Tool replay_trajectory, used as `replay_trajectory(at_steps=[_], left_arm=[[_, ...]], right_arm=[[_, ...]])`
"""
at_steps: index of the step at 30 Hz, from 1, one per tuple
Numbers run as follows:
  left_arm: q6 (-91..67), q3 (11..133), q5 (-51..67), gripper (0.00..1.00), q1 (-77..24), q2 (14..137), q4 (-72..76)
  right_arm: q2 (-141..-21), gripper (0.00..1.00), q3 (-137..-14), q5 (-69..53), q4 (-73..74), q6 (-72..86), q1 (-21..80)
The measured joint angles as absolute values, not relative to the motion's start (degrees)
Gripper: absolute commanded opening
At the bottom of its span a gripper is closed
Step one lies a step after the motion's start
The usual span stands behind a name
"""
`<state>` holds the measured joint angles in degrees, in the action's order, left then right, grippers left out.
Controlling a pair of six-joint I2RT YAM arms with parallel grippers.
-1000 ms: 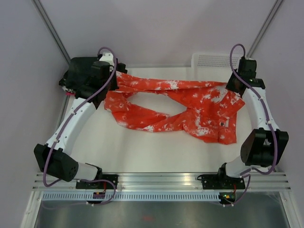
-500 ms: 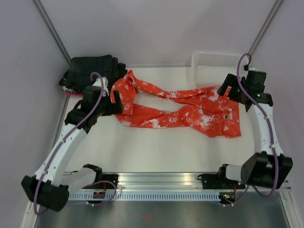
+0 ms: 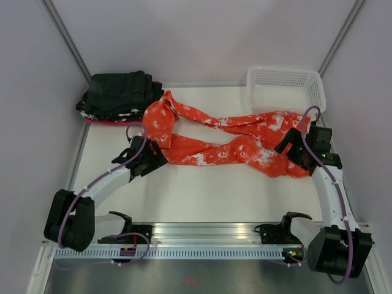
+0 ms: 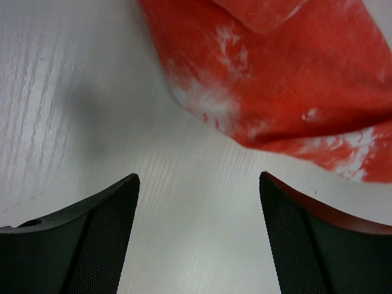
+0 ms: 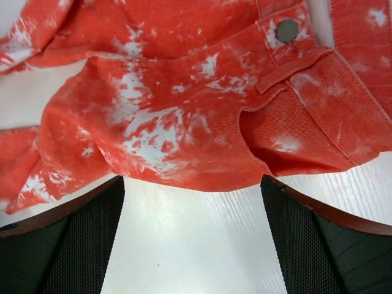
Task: Fold and stack the trousers
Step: Flatten the trousers out
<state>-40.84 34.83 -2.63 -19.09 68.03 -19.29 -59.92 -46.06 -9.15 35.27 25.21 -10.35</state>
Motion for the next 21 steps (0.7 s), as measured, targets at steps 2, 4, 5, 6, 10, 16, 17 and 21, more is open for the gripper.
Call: replay_trajectory(at_steps=[2,4,5,6,10,16,17,21], left_arm=[[-44.8,34.9,-4.4,0.81,-19.1,72.0,-14.6],[-48.5,34.9,-5.6,0.79,-19.1,75.7,-11.1],[-50.2,35.1,-6.2,0.75,-19.1,77.7,-9.6],[-51.5,35.3,-6.7,0.73,-19.1,79.6,-8.5],[-57.0,38.2,-9.1,0.61,-19.1,85.3,-3.7],[-61.8,38.1,-11.6,0.02,-19.0,87.5,-1.4],[-61.9,38.0,-11.9,0.02,-19.0,87.4,-1.7],[-62.1,36.9,-12.2,0.02,-19.1,82.8,-5.2]], right_arm=[[-58.4,0.98,-45.8,-8.0,34.9,26.6,-10.3],[-57.3,0.98,-45.1,-7.1,33.7,28.2,-10.3],[-56.7,0.98,-44.3,-6.7,33.1,29.1,-10.3],[-56.2,0.98,-43.2,-6.5,32.3,30.3,-10.3],[-53.8,0.97,-37.2,-5.8,30.3,34.4,-10.3],[-52.8,0.98,-33.9,-4.0,30.3,37.5,-10.3],[-52.7,0.98,-33.7,-3.7,30.1,37.7,-10.3],[-52.6,0.97,-32.2,-2.1,29.3,38.0,-10.3]])
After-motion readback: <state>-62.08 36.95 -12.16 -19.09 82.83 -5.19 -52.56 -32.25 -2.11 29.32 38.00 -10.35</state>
